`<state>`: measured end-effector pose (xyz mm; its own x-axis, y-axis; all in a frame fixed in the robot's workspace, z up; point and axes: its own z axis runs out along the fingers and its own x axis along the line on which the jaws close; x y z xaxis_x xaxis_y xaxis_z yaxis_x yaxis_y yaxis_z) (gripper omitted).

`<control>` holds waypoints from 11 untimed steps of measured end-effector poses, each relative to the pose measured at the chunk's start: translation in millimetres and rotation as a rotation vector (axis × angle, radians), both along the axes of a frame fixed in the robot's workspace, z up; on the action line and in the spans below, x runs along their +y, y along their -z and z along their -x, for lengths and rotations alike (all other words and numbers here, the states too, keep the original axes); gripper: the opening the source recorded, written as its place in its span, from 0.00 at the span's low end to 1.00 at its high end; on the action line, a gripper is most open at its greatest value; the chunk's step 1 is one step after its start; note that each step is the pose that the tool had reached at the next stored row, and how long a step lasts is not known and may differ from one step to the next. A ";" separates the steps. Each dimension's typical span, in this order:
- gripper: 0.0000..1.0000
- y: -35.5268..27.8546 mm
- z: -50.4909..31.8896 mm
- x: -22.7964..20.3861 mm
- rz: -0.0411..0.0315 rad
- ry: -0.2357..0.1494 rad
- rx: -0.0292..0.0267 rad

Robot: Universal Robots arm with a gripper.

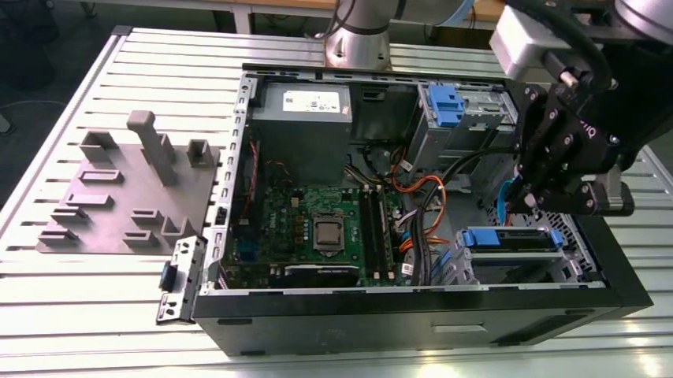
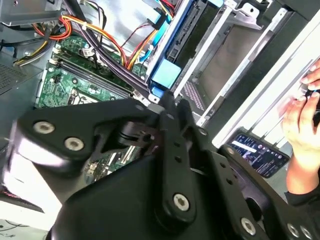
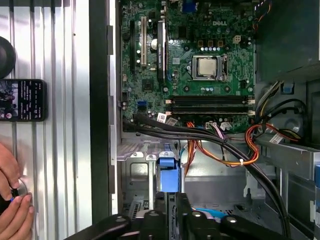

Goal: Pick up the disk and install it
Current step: 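Insert the disk into the insertion slot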

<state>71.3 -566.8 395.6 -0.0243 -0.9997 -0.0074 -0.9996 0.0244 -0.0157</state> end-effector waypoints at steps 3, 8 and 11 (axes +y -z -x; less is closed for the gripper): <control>0.13 5.5 0.0 0.0 -0.0001 0.000 0.0000; 0.11 14.5 0.0 0.0 0.0000 0.000 0.0000; 0.11 20.1 0.0 0.0 -0.0001 0.000 0.0000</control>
